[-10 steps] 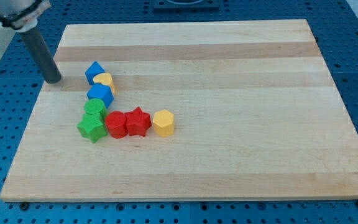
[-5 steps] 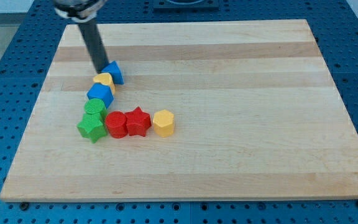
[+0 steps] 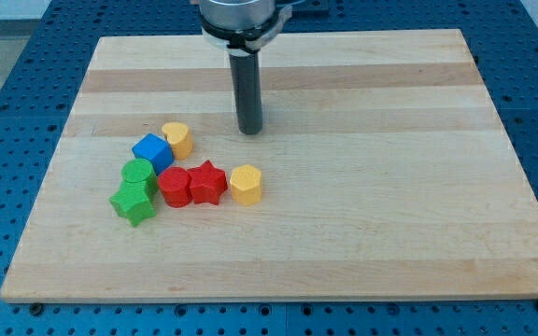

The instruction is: Drag the blue triangle to the top left side of the board

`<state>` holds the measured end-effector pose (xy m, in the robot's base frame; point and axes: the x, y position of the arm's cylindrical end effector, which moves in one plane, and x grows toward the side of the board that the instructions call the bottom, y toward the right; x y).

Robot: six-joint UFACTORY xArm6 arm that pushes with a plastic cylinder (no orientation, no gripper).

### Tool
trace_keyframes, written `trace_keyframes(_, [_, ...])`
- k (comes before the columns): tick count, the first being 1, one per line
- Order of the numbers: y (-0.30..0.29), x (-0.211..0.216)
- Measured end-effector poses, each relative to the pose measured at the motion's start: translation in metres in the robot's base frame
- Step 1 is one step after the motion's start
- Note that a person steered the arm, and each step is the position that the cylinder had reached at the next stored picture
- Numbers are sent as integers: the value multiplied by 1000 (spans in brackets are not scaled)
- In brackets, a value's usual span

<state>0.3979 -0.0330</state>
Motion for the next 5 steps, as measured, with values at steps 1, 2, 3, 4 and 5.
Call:
trace_keyframes(1, [9, -25])
trace_keyframes(2, [-61, -60])
trace_keyframes(3, [-93, -72])
trace_keyframes(4, [-28, -51])
trace_keyframes(5, [41, -50])
